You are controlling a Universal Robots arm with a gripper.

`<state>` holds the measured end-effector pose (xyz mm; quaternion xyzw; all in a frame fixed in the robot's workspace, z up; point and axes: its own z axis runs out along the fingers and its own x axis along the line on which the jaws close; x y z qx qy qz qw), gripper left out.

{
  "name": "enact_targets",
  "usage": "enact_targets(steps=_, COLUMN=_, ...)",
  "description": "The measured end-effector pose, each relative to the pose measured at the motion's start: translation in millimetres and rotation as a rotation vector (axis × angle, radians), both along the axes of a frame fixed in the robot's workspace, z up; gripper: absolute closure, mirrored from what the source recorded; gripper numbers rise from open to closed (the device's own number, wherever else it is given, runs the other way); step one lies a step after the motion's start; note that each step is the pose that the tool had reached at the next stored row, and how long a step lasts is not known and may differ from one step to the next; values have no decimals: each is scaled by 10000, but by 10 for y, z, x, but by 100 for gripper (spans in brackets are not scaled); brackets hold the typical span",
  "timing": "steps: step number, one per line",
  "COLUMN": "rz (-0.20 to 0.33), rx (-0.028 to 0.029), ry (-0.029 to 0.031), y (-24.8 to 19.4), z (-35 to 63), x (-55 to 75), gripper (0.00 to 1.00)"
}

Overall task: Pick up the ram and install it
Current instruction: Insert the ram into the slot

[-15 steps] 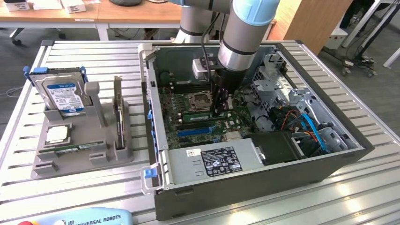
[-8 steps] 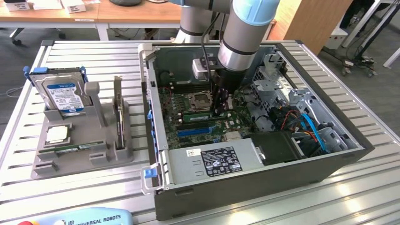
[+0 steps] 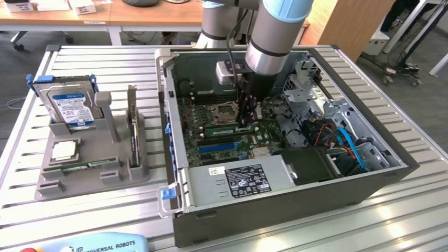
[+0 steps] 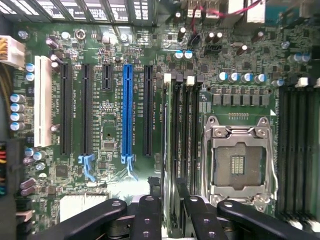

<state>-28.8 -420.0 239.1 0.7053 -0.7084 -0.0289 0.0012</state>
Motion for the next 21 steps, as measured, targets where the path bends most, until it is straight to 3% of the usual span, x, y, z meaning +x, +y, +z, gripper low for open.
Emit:
enact_targets(steps=14, rz=0, rx=0, ry=0, y=0, z=404, x=0, gripper=75)
enact_targets(steps=21, rz=1, rx=1, ry=0, y=0, z=463, x=0, gripper=75)
